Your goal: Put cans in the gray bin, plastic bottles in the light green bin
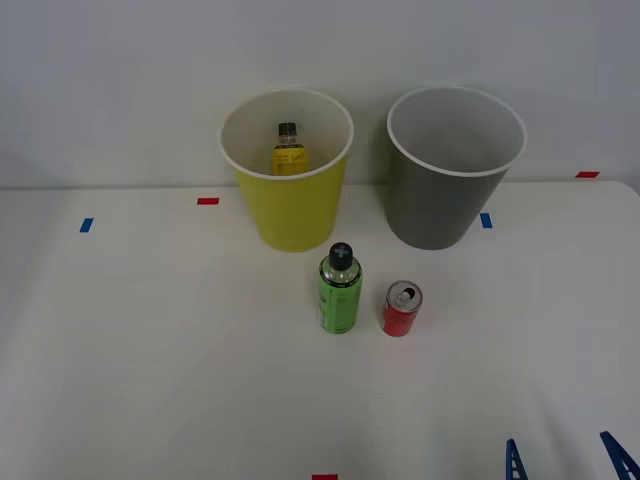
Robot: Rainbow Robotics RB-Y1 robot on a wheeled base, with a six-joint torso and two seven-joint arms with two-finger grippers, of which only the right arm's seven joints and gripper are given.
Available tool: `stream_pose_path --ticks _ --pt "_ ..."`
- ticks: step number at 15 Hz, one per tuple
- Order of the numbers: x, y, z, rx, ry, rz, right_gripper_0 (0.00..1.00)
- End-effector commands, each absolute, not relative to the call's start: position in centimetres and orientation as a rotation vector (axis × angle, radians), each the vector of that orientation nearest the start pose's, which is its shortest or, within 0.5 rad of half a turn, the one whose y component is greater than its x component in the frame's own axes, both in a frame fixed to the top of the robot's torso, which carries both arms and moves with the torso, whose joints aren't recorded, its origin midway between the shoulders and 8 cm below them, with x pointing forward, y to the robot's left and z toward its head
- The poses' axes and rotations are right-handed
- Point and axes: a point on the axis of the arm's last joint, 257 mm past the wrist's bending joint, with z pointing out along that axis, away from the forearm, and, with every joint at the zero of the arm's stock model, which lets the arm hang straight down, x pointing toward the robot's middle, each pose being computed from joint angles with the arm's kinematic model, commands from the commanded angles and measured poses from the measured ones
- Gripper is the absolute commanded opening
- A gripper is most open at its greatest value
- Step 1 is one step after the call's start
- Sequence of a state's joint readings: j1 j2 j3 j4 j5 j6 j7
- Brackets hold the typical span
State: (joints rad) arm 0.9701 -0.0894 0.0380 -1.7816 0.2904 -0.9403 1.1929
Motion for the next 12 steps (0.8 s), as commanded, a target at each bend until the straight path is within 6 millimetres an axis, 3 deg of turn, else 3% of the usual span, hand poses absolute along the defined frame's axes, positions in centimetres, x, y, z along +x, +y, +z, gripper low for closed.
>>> stream_pose_path --ticks 1,4,7,12 --pt "22.2 -25.2 -24.8 -0.127 1.375 0.056 1.0" --pt "22.9 -23.8 -24.9 -0.211 1.367 0.066 1.0" --pt "23.4 -23.1 -26.2 -0.208 1.419 0.095 1.0" --pt "26.6 -19.1 -27.1 -0.221 1.438 0.181 1.0"
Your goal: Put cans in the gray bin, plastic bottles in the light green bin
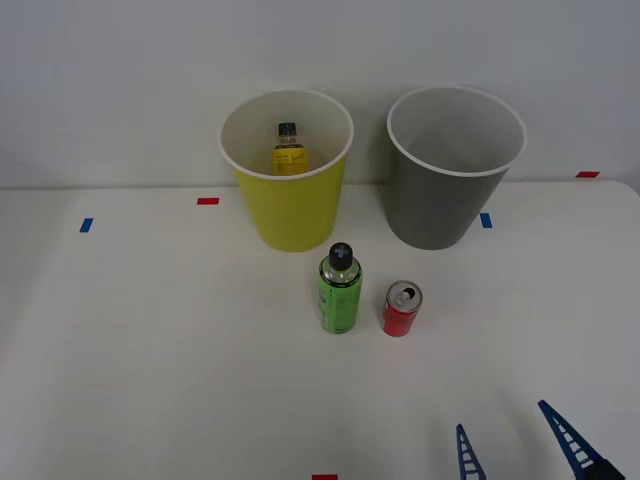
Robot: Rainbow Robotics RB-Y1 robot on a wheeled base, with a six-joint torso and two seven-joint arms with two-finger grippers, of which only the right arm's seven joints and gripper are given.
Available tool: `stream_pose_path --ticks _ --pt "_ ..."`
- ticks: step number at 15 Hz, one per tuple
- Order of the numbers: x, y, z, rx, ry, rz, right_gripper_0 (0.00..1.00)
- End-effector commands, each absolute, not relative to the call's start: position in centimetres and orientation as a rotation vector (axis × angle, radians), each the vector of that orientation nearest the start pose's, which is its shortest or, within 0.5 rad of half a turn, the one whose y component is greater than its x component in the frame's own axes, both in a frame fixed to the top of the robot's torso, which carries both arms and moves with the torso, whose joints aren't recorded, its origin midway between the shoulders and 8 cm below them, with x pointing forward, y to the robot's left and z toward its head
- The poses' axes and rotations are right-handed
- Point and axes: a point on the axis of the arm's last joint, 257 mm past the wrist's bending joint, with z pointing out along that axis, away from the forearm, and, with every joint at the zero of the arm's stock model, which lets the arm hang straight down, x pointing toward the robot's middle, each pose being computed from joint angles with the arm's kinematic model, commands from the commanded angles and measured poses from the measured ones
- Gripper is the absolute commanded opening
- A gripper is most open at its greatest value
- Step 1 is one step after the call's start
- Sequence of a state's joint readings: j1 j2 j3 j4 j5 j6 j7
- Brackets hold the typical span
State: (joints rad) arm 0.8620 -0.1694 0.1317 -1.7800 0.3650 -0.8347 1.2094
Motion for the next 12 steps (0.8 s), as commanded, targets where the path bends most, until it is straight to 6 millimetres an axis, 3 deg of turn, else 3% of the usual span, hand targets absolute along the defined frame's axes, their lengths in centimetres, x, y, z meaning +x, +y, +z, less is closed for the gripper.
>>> stream_pose_path --ticks 1,9,12 --pt "27.5 -18.5 -27.1 -0.22 1.439 0.189 1.0" --pt "36.0 -15.2 -26.4 -0.27 1.462 0.161 1.0" --pt "38.5 -14.2 -28.0 -0.264 1.427 0.187 1.0"
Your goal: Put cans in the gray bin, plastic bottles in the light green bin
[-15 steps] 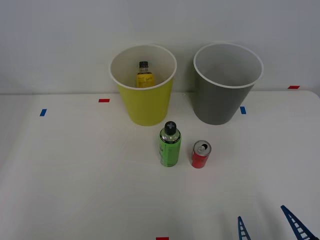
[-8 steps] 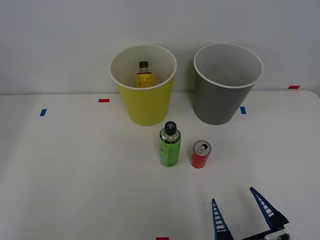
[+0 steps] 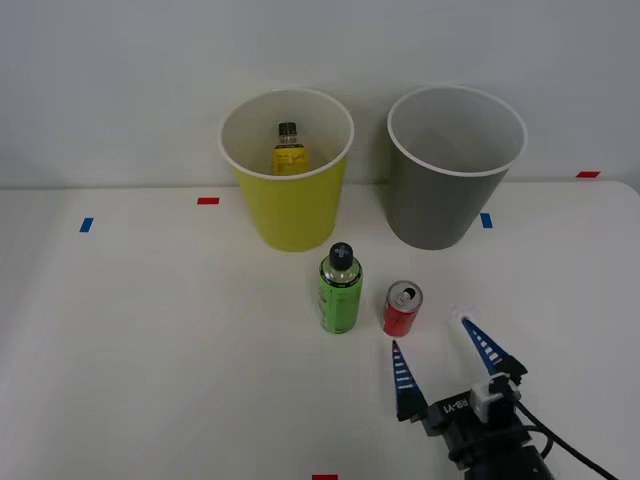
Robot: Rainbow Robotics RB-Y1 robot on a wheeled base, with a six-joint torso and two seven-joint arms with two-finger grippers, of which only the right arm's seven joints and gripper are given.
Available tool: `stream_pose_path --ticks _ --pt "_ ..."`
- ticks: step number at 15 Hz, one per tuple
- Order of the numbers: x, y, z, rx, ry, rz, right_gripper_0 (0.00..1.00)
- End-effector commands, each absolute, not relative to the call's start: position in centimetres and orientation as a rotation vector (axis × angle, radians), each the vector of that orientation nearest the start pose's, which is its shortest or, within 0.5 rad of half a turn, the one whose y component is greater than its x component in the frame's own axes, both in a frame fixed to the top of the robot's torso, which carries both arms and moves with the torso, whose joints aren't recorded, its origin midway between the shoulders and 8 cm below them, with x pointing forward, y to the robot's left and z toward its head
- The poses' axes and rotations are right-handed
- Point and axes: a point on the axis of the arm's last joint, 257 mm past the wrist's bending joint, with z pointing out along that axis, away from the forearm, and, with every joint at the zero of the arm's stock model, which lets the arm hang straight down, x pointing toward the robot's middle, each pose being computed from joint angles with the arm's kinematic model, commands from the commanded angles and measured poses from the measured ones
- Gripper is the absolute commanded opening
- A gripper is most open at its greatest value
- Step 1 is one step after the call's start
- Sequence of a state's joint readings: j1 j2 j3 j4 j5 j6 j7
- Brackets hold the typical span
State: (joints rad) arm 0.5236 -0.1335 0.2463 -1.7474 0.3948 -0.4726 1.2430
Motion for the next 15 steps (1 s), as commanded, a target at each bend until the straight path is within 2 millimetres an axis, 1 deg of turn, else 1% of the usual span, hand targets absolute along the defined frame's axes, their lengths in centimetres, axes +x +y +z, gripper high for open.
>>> stream_pose_path --ticks 1,2,4,6,8,11,13,15 --pt "39.3 -14.0 -28.5 -0.262 1.422 0.188 1.0" --pt "40.2 -13.5 -27.9 -0.271 1.404 0.187 1.0" --pt "41.0 -12.9 -27.2 -0.278 1.389 0.189 1.0" --pt "42.2 -12.9 -27.4 -0.286 1.413 0.168 1.0" --pt "42.9 -12.8 -27.4 -0.288 1.426 0.159 1.0" --pt "43.7 -12.6 -27.2 -0.298 1.431 0.15 1.0" --pt "43.8 -12.3 -27.1 -0.303 1.43 0.156 1.0" --pt "44.0 -12.3 -27.2 -0.303 1.436 0.154 1.0"
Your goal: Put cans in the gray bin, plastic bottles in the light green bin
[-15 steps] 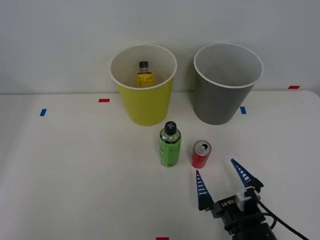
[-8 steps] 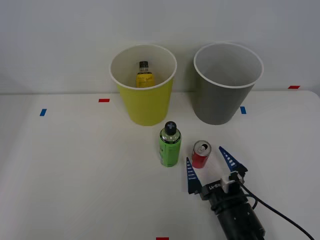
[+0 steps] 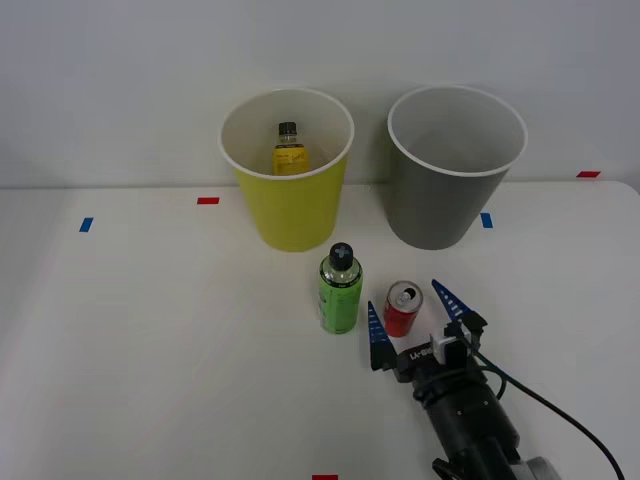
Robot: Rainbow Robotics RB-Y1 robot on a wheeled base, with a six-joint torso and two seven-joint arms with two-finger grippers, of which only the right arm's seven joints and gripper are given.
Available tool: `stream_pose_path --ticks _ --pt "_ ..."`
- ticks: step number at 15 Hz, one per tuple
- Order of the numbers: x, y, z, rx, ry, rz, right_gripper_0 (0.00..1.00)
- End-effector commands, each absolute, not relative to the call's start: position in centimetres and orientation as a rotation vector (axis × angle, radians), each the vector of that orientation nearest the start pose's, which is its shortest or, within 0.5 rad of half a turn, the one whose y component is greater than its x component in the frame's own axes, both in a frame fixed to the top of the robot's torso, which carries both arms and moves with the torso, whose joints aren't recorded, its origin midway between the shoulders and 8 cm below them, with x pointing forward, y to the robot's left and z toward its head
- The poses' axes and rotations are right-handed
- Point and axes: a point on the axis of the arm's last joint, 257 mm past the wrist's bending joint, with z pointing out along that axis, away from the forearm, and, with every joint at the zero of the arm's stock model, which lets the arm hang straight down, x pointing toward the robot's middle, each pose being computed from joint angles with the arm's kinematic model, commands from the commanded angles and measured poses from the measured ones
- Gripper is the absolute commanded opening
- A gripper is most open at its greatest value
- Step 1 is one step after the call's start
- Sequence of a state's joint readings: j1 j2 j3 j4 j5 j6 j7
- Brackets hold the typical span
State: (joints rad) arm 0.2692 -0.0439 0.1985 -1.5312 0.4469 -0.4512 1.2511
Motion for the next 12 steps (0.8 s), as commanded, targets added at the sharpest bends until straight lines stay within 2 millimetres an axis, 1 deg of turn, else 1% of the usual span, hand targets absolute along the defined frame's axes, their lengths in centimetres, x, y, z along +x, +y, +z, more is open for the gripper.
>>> stream_pose_path --ticks 1,8,12 --pt "44.1 -12.26 -27.16 -0.307 1.437 0.151 1.0" --pt "44.5 -11.62 -27.25 -0.319 1.448 0.152 1.0" --pt "44.77 -11.34 -26.94 -0.32 1.443 0.156 1.0"
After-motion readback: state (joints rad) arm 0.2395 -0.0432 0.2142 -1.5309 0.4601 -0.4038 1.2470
